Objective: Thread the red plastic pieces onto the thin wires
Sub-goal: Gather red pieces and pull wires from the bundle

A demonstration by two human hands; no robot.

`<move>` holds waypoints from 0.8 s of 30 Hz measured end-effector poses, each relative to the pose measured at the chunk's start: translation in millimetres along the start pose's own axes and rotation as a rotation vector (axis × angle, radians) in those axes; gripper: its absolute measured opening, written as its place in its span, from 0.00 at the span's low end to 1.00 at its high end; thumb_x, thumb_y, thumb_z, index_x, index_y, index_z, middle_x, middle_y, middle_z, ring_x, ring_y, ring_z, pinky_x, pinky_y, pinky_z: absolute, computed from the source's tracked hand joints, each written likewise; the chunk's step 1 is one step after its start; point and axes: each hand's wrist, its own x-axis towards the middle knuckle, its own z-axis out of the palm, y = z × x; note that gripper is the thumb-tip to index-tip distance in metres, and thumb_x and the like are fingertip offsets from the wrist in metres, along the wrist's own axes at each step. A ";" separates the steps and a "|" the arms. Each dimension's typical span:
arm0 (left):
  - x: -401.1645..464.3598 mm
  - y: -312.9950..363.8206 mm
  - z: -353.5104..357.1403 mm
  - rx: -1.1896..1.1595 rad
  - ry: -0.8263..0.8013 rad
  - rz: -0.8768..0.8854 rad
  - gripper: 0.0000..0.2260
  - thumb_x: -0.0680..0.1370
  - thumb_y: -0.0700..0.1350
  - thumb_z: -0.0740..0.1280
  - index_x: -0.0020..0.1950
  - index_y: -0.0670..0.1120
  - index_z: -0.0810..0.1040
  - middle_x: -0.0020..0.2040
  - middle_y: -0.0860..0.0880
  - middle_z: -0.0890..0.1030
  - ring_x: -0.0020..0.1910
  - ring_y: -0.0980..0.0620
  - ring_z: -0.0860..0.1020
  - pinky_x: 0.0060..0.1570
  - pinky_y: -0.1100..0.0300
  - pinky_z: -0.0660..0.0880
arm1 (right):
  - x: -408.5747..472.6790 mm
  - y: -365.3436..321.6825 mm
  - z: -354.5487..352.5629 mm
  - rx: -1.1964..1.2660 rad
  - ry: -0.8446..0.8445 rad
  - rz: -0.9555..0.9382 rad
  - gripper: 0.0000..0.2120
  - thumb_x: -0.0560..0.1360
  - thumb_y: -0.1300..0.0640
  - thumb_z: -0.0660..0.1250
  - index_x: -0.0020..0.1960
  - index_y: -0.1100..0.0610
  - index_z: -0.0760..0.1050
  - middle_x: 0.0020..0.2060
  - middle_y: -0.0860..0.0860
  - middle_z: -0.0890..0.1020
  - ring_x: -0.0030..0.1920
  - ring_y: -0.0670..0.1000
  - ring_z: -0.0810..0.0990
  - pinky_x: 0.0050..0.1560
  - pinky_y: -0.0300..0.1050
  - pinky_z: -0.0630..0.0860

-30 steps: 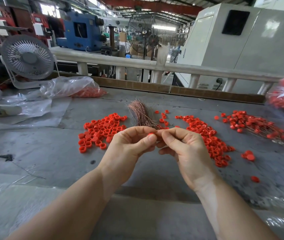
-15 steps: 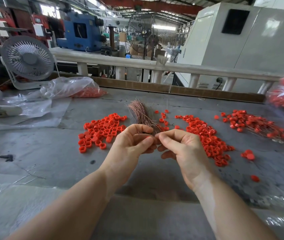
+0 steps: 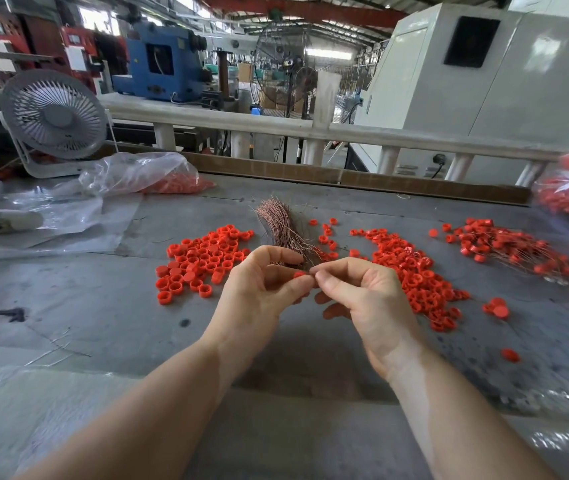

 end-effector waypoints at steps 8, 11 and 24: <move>-0.4 3.0 0.7 -0.023 -0.016 0.033 0.10 0.69 0.30 0.70 0.42 0.44 0.80 0.37 0.51 0.84 0.39 0.57 0.82 0.42 0.69 0.76 | 1.4 0.7 -1.5 0.012 0.015 -0.025 0.11 0.73 0.67 0.66 0.40 0.53 0.82 0.33 0.49 0.83 0.34 0.45 0.80 0.30 0.36 0.74; 0.3 1.7 -0.1 -0.053 -0.036 -0.005 0.09 0.70 0.31 0.70 0.44 0.44 0.81 0.38 0.49 0.84 0.39 0.55 0.82 0.42 0.68 0.77 | 1.9 2.0 -2.5 -0.001 0.018 -0.032 0.11 0.73 0.67 0.67 0.41 0.53 0.81 0.34 0.50 0.83 0.36 0.45 0.81 0.30 0.36 0.73; 4.0 -2.5 -3.2 -0.314 0.014 -0.187 0.05 0.61 0.41 0.72 0.36 0.48 0.84 0.36 0.48 0.83 0.36 0.55 0.81 0.37 0.66 0.78 | -0.3 1.7 0.9 -0.308 0.030 -0.314 0.08 0.68 0.64 0.75 0.41 0.52 0.80 0.34 0.44 0.82 0.36 0.40 0.79 0.39 0.29 0.72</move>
